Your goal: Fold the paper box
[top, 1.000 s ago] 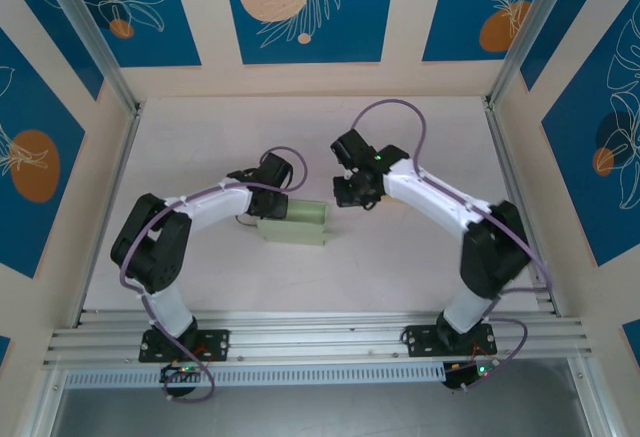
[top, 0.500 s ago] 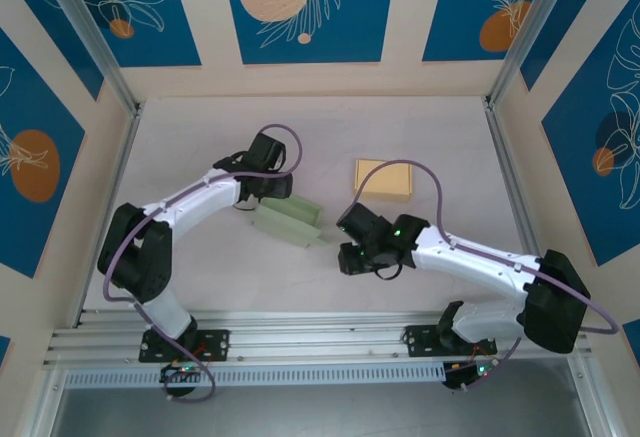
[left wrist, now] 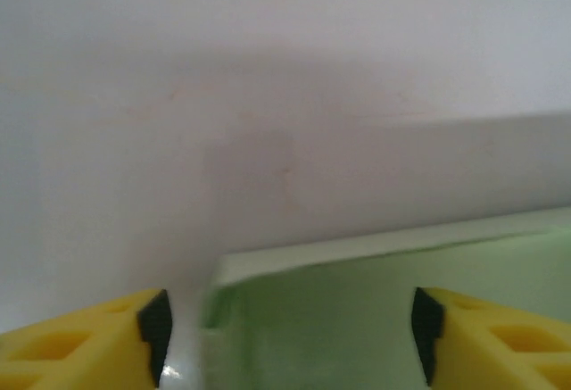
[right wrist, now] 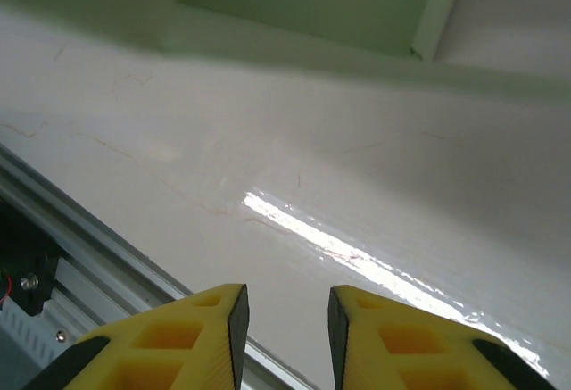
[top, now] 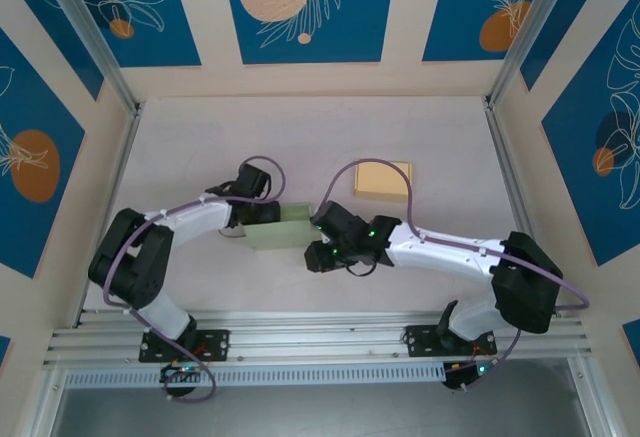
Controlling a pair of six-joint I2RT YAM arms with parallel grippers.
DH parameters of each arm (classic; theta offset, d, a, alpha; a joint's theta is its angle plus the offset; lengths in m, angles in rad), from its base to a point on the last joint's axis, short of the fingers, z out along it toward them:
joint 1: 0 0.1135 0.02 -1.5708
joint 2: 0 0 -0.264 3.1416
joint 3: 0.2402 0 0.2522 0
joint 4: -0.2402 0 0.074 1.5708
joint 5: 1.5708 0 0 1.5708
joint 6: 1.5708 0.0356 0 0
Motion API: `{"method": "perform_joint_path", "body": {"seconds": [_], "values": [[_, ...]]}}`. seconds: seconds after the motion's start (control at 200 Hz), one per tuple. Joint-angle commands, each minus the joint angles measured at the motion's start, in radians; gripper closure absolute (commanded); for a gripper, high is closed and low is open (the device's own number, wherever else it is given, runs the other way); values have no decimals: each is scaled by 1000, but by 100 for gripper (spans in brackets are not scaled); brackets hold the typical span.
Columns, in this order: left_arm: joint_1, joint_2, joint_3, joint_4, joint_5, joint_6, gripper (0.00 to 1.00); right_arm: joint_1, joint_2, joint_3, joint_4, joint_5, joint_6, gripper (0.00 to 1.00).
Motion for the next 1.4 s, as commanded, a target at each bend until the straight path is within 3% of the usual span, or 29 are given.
{"method": "perform_joint_path", "body": {"seconds": [0.0,0.28,0.465,0.625,0.79,0.92,0.985,1.39], "values": [[17,-81,-33,113,20,-70,17,-3,44,44,24,22,-2,67],[132,-202,-126,146,68,-77,5,-71,88,74,86,66,23,67],[189,-272,-151,128,65,-62,2,-115,132,151,95,53,-17,66],[208,-282,-192,206,107,-103,0,-121,169,204,64,51,-48,66],[217,-273,-279,412,187,-223,0,-119,86,228,-84,135,-68,54],[217,-258,-272,432,207,-233,0,-112,8,309,-257,181,-31,42],[217,-256,-279,450,211,-242,0,-114,-6,358,-313,158,4,36],[212,-296,-315,456,164,-236,0,-151,278,723,-516,-95,20,35]]}}
